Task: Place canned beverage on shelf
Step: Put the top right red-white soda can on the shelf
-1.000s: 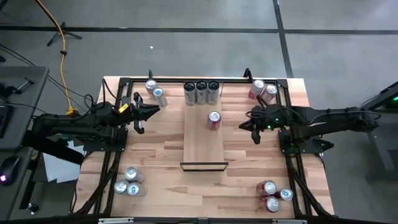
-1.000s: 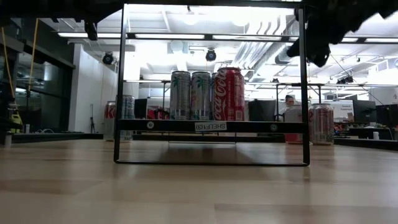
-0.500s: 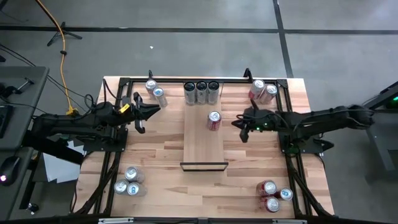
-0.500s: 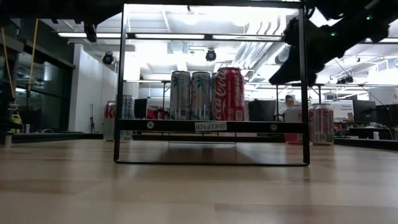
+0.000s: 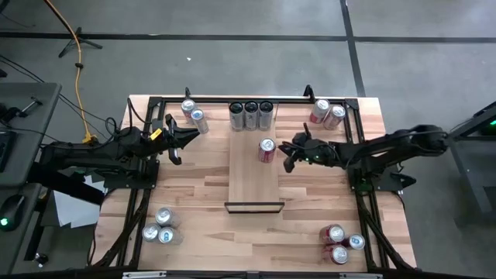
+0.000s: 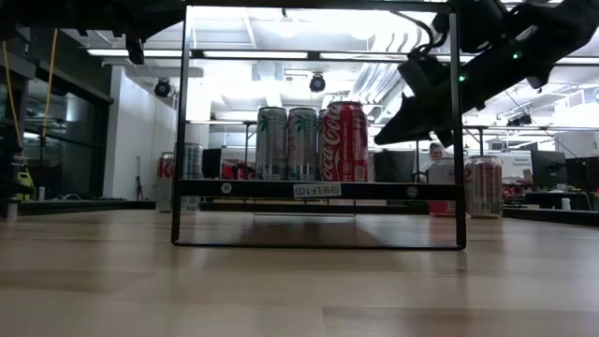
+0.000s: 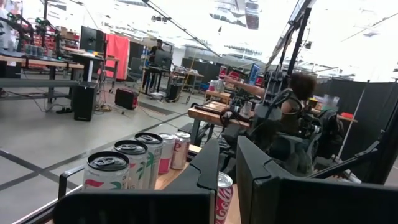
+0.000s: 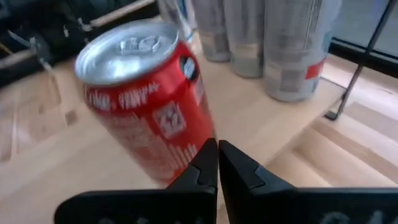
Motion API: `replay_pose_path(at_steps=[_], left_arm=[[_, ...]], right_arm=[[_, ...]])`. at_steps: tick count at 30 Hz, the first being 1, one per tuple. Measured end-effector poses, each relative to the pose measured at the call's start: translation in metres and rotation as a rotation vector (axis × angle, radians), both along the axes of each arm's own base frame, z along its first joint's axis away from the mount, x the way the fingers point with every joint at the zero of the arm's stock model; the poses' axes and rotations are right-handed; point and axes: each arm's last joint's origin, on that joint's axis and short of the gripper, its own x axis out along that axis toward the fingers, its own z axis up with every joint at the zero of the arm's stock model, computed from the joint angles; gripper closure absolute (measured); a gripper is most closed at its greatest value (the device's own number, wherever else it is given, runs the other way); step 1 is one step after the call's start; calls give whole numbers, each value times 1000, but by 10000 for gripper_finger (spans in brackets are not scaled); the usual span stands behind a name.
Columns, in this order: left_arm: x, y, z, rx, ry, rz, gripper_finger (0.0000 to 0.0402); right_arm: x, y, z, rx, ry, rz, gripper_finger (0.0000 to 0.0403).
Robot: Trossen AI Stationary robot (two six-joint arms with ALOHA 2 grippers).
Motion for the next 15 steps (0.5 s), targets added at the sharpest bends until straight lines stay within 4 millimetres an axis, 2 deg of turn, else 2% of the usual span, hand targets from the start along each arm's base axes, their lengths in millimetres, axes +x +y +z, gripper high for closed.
replay_pose_path(at_steps=[7,15], left_arm=[[0,0,0,0,0,0,401],[0,0,0,0,0,-1,401]], right_arm=[[10,-3,-5,27,-32,24,403],[16,-2,-1,43,-41,65,403]])
